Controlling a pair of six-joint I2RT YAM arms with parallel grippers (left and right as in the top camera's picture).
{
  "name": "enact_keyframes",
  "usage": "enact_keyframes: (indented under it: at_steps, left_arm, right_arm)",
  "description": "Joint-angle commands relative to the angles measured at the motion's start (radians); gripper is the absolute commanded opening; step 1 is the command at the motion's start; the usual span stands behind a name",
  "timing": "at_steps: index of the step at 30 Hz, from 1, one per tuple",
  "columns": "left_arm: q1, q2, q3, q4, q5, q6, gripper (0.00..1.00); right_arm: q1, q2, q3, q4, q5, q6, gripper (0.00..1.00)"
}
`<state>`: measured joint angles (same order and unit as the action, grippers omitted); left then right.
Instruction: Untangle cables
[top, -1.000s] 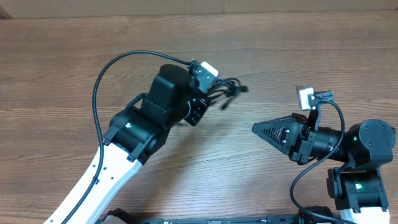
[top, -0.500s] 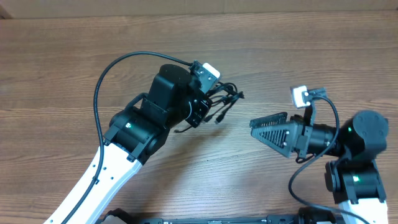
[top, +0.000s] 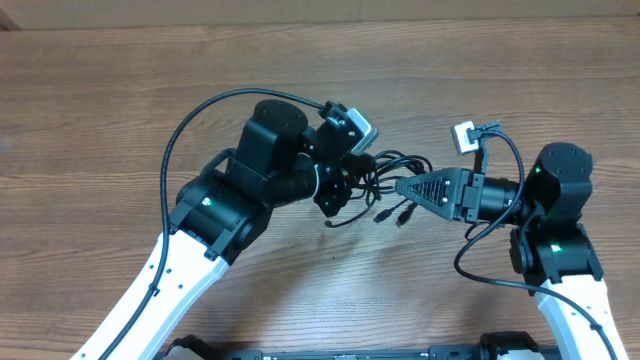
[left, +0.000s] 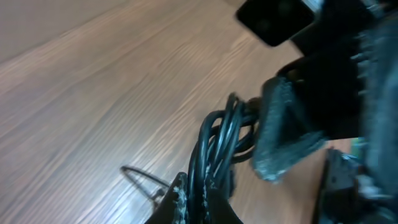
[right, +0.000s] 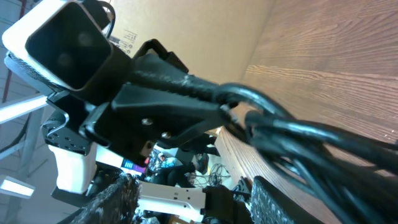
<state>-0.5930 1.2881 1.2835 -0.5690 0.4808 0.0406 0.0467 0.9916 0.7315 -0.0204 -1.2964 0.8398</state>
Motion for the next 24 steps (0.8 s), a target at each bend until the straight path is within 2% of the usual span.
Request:
enact_keyframes:
  at_steps: [1,6,7,24]
  left_arm:
    - [0.003,0.001,0.010,0.034,0.161,-0.030,0.04]
    - [0.002,0.001,0.010,0.058,0.262,-0.030,0.04]
    - [-0.002,0.001,0.010,0.058,0.278,-0.031,0.04]
    - [-0.049,0.001,0.010,0.082,0.279,-0.071,0.04]
  right_arm:
    - [0.004,-0.002,0.016,0.004,0.019,-0.034,0.56]
    - [0.004,-0.002,0.016,0.004,0.052,-0.034,0.56]
    - [0.004,-0.002,0.016,0.004,0.063,-0.034,0.52]
    - [0.004,-0.002,0.016,0.004,0.110,-0.034,0.47]
